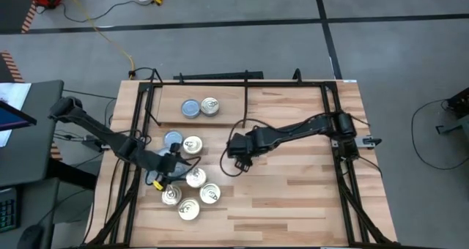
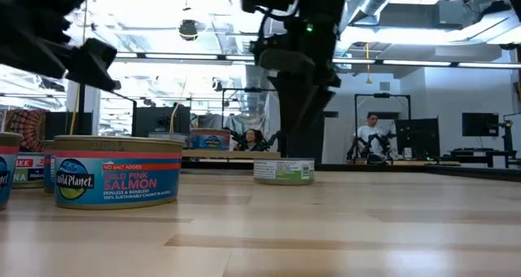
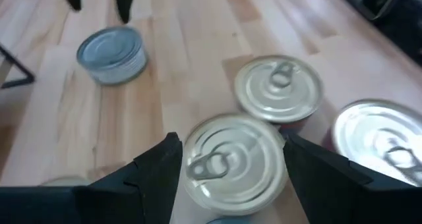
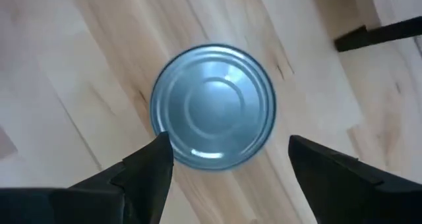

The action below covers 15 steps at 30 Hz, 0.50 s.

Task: Stack canned seafood by type on shelf
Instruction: Stack the green tuna can on top of the green tuna can on the shelf

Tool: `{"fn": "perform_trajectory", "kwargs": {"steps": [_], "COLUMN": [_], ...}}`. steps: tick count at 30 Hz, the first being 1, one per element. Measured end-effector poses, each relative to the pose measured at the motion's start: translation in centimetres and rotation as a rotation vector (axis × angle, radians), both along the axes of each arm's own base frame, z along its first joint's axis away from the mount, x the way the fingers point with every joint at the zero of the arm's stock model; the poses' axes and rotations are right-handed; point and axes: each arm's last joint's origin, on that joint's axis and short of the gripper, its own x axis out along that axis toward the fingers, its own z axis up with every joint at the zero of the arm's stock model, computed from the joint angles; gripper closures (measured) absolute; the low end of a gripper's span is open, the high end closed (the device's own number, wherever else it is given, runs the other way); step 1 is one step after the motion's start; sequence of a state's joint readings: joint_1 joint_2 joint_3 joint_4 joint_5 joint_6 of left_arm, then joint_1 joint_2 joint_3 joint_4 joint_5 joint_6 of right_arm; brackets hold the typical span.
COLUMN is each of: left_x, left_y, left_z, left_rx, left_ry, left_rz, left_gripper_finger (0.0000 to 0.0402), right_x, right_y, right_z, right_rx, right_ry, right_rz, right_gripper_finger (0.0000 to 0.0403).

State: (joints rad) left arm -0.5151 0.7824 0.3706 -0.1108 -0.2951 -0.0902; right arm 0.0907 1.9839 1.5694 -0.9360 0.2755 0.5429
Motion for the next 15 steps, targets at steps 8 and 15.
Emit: {"fn": "perform_trajectory", "kwargs": {"steps": [8, 15], "left_x": [-0.7, -0.7], "left_y": [-0.7, -1.0], "left_z": [0.7, 0.9], "left_rx": [-0.01, -0.023], "left_ry": [-0.051, -0.077], "left_rz": [-0.075, -0.081], "left_gripper_finger": [0.0148, 0.0148], "right_x": [-2.9, -3.6], "right_y": [-1.8, -3.5], "right_z": [-1.6, -3.2], "right_rx": [0.054, 0.165], "right_ry": [-0.06, -0.134], "right_rz": [-0.129, -0.172], "right_gripper_finger": [0.0078, 0.0083]}}
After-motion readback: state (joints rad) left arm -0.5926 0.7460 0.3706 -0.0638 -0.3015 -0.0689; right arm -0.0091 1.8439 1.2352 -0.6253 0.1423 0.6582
